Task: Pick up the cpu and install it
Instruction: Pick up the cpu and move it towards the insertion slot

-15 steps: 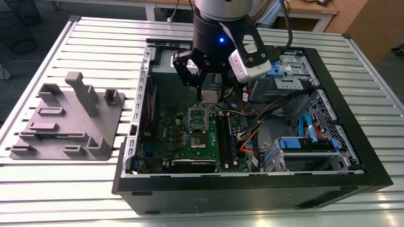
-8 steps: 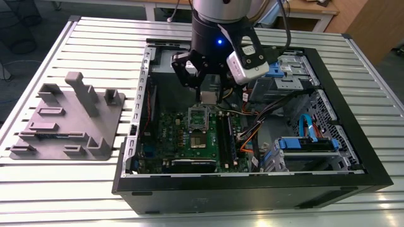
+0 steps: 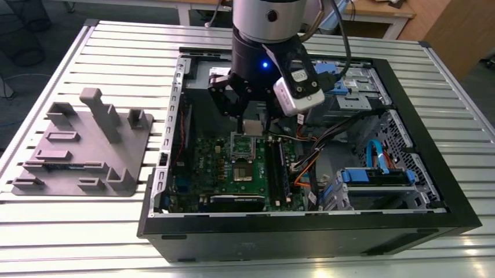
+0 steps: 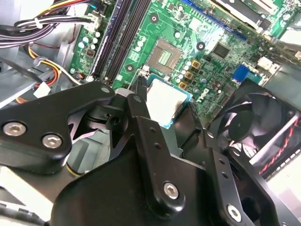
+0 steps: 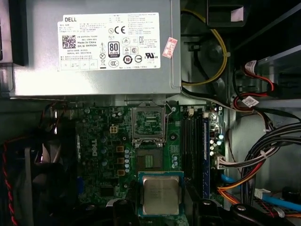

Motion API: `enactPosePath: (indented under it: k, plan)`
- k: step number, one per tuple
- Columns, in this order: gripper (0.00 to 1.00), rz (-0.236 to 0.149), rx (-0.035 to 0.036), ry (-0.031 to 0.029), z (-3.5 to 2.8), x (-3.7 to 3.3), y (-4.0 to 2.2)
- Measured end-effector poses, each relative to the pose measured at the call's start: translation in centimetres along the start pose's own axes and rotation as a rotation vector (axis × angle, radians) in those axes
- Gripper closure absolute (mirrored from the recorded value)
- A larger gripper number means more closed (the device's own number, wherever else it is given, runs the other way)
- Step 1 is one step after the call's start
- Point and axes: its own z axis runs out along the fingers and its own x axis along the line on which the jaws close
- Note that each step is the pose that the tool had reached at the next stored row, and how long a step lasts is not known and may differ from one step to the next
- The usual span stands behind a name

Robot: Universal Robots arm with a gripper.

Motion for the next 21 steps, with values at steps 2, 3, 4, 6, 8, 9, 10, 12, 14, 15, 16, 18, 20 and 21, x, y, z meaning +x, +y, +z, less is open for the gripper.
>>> enactPosePath:
  k: [2, 3, 4, 6, 8, 9, 10, 12, 14, 15, 16, 18, 20, 21]
  plan:
    - [0.53, 0.0, -0.0001, 0.0, 0.37, 0.01, -0.05]
    - [0.53, 0.0, 0.0001, 0.0, 0.54, 0.02, -0.07]
    - [0.53, 0.0, 0.0, 0.0001, 0.72, 0.02, -0.09]
    - [0.53, 0.0, -0.0001, 0.0, 1.1, 0.04, -0.14]
    - [0.53, 0.0, 0.0001, 0.0001, 1.46, 0.06, -0.18]
    - [0.53, 0.0, 0.0, 0.0, 1.64, 0.08, -0.19]
    - [0.53, 0.0, 0.0, 0.0, 1.82, 0.1, -0.2]
    - [0.53, 0.0, 0.0, 0.0, 2.18, 0.23, -0.19]
    - [0.53, 0.0, 0.0, 0.0, 2.54, 0.47, -0.18]
    - [0.53, 0.0, 0.0001, 0.0001, 2.72, 0.56, -0.18]
    - [0.53, 0.0, 0.0, 0.0, 2.89, 0.62, -0.18]
    - [0.53, 0.0, -0.0001, 0.0, 3.26, 0.66, -0.16]
    - [0.53, 0.0, 0.0, 0.0001, 3.63, 0.68, -0.16]
    - [0.53, 0.0, 0.0, 0.0, 3.81, 0.69, -0.15]
